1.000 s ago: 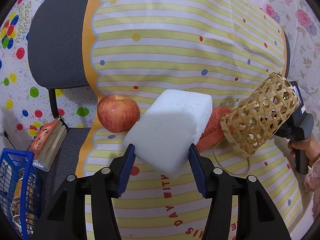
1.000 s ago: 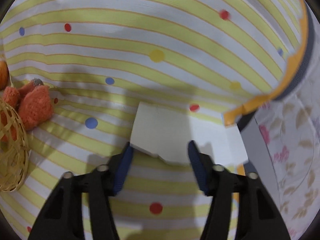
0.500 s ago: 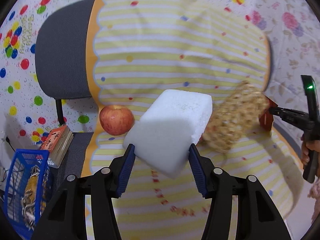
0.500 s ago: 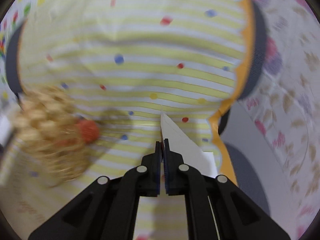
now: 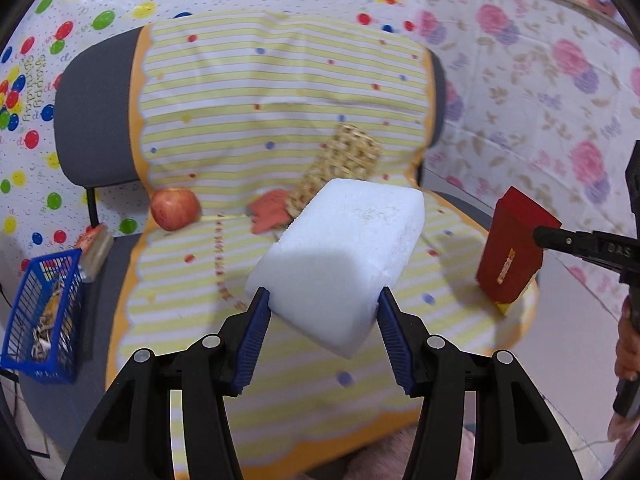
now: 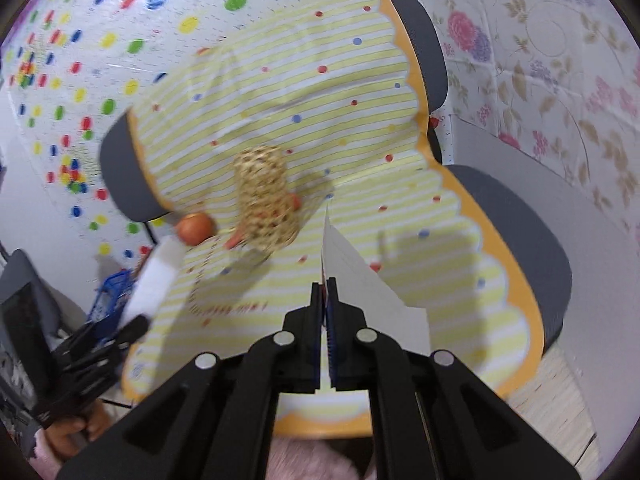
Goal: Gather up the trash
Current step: 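Carry the foam block and paper strip over the pink-lined bin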
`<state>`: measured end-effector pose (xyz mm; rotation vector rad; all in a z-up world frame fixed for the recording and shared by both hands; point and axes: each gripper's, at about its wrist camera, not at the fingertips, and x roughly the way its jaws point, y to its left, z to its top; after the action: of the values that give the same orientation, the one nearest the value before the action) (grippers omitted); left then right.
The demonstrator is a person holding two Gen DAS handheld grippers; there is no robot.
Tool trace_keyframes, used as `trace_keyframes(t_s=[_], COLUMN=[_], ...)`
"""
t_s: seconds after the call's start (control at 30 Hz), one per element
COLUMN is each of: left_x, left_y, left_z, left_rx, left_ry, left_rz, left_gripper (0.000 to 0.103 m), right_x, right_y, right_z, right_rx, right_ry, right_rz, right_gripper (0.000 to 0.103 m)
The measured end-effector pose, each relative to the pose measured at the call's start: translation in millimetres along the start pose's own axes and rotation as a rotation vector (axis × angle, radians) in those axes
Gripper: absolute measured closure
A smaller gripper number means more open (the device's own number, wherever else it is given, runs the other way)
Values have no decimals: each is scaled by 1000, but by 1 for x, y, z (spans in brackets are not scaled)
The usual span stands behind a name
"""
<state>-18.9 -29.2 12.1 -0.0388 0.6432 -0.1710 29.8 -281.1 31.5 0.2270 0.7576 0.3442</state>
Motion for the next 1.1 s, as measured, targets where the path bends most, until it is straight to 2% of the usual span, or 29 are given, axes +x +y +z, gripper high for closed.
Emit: trace_keyframes(t_s=[0.23,0.4,0.5,0.87,1.1], left_x=[-20,-24,-26,-18,-5], left_y=[-43,-83,-107,-174,-201], left_z=[-26,-45,-56,-96,-109], left_rx=[78,121,154,282,327], left_ry=[8,25,30,112,168], left_rz=[-72,-171,-215,-311,-338], left_gripper=[48,48,48,48,47], right_x=[-58,-96,-110,-138,-140], right_y=[9,-3,-13,-50,-67], right_z=[-49,-80,-100,-163,-184], right_rx=[2,41,74,165,200], right_ry=[-63,-122,-126,-97,-88], right_rz=[-70,-122,-144,-270,-298], right_gripper=[101,101,101,101,100])
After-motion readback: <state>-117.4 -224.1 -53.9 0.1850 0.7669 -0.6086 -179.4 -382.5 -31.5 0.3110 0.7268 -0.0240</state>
